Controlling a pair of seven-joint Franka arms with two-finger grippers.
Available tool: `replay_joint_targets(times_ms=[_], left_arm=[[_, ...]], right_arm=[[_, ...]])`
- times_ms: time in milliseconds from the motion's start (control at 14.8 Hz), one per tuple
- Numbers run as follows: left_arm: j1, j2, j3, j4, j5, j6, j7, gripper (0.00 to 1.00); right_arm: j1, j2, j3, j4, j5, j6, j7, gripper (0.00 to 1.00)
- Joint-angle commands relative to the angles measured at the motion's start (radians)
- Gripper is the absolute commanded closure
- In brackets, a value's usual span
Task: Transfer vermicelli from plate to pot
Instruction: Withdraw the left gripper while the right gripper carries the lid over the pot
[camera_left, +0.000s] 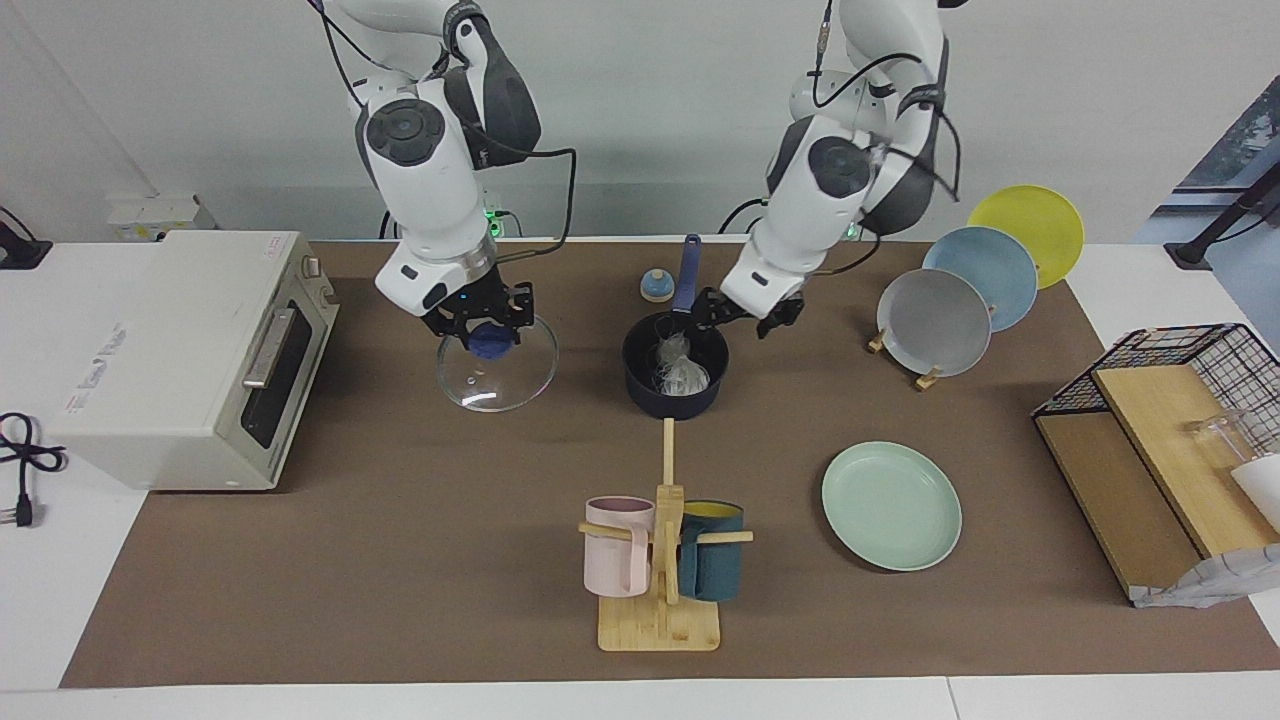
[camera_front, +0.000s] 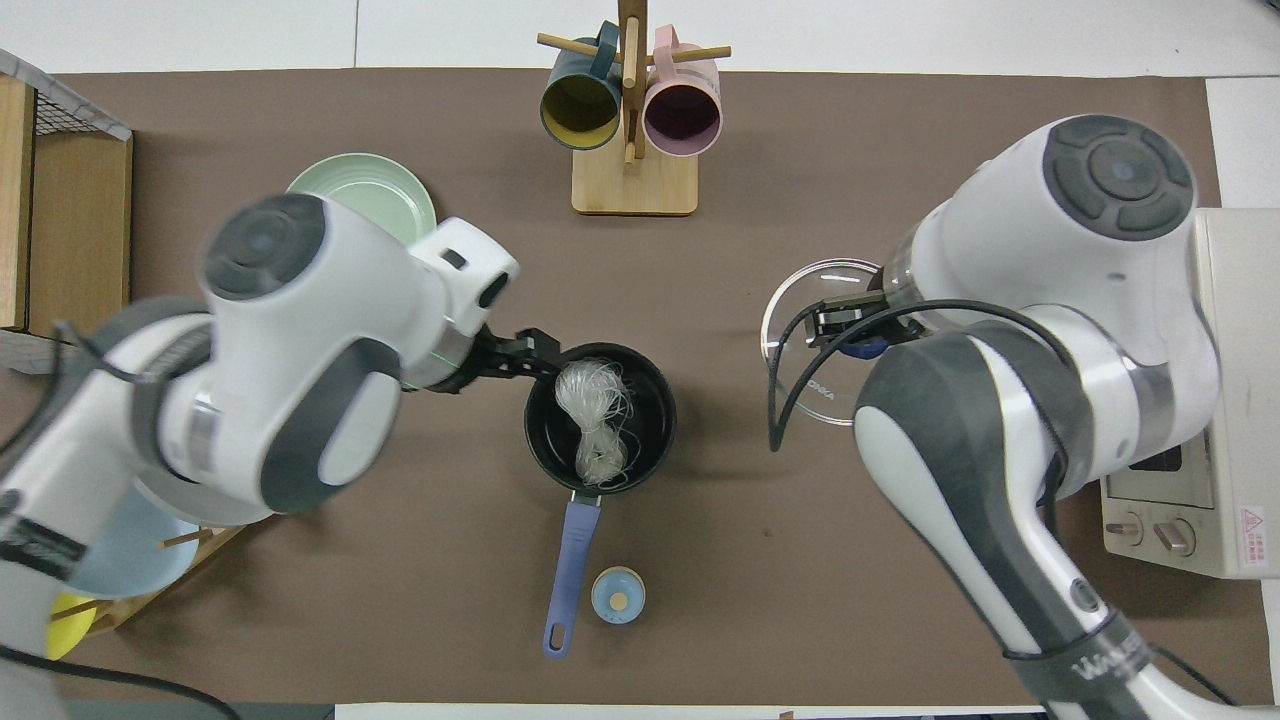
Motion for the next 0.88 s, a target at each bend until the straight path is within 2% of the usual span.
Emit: replay_joint_targets(times_ms=[0,135,337,539,808], left_arm=[[0.177,-0.001,-0.005,0.162,0.077,-0.196,0.184,0.0],[0.253,-0.013,-0.002,0.174,0.123,-0.218,0.276,0.0],[0.294,-0.018,-0.001,0.174,0.17,-0.212,0.301,0.0],[0.31,-0.018,0.007,0.176,0.177,-0.209,0.303,0.0],[0.323,-0.021,0.008,0.181,0.194,-0.22,0.303,0.0]], right_arm=[[0.104,0.033,0.026,0.028,-0.004,0.042,0.193,0.53],[0.207,0.103,0.026,0.103,-0.05,0.044,0.336,0.53],[0.301,0.165,0.025,0.13,-0.086,0.102,0.463,0.53],[0.347,0.218,0.026,0.13,-0.147,0.147,0.516,0.53],[0.35,0.24,0.029,0.122,-0.152,0.156,0.528,0.53]])
